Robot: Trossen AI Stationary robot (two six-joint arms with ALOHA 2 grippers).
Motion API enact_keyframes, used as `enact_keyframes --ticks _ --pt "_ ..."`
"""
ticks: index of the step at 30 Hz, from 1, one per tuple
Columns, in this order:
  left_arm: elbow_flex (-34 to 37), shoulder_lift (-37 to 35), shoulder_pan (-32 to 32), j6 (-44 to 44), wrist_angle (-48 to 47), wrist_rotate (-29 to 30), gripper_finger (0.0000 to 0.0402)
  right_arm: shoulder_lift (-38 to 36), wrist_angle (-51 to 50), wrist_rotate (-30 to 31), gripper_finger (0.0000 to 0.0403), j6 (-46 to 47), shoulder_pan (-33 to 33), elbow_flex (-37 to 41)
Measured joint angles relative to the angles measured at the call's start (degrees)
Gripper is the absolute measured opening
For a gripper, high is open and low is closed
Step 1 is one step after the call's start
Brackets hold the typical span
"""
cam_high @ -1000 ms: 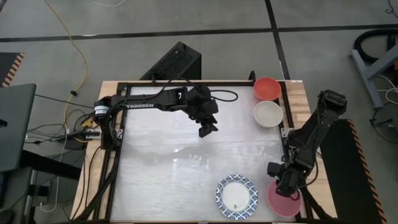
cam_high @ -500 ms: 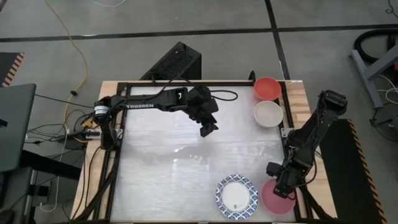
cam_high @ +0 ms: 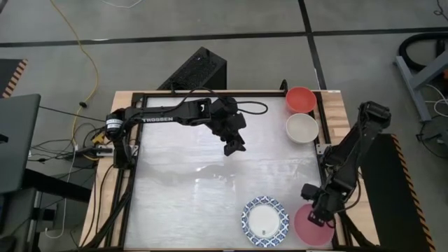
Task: Nest bowls inside each other
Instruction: Stack the pink bowl on top of the white blue patterned bowls
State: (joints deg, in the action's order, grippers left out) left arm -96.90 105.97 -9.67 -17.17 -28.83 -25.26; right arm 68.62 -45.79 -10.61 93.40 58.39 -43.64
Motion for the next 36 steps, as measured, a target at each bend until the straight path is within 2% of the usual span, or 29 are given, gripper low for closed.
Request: enact_keyframes --ticks 3,10,15,20,26,29,31,36 --pt "0.0 0.0 0.0 0.0 0.2 -1.2 0.0167 -0.1 -2.2 -0.2 0.0006 1.0 0.8 -2.5" --pt "-2.0 -0.2 0.0 -1.0 -0.2 -8.3 0.0167 -0.1 -7.5 -1.0 0.0006 2.6 0.7 -9.6" --pt "-9.6 -0.4 0.3 -1.5 -1.6 -13.2 0.0167 -0.1 -10.9 0.2 0.0006 0.4 -1.0 -14.8" --pt "-20.1 -0.4 1.5 0.5 -5.7 -13.2 0.0167 -0.1 -12.7 0.2 0.0006 -3.1 -4.3 -17.3" --pt "-33.3 -0.5 4.6 4.7 -11.2 -10.9 0.0167 -0.1 -12.7 0.3 0.0006 -13.1 -11.2 -17.5" --pt "-38.2 -0.6 6.7 4.9 -11.8 -7.6 0.0167 0.0 -13.2 0.6 0.0006 -19.1 -15.6 -17.5" --pt "-36.9 -2.7 8.1 4.8 -9.3 -5.4 0.0167 0.1 -13.2 1.1 0.0006 -24.2 -18.2 -17.5" --pt "-36.4 -6.3 12.9 6.7 -8.7 3.9 0.0167 0.1 -13.3 7.9 0.0006 -36.0 -24.5 -17.5"
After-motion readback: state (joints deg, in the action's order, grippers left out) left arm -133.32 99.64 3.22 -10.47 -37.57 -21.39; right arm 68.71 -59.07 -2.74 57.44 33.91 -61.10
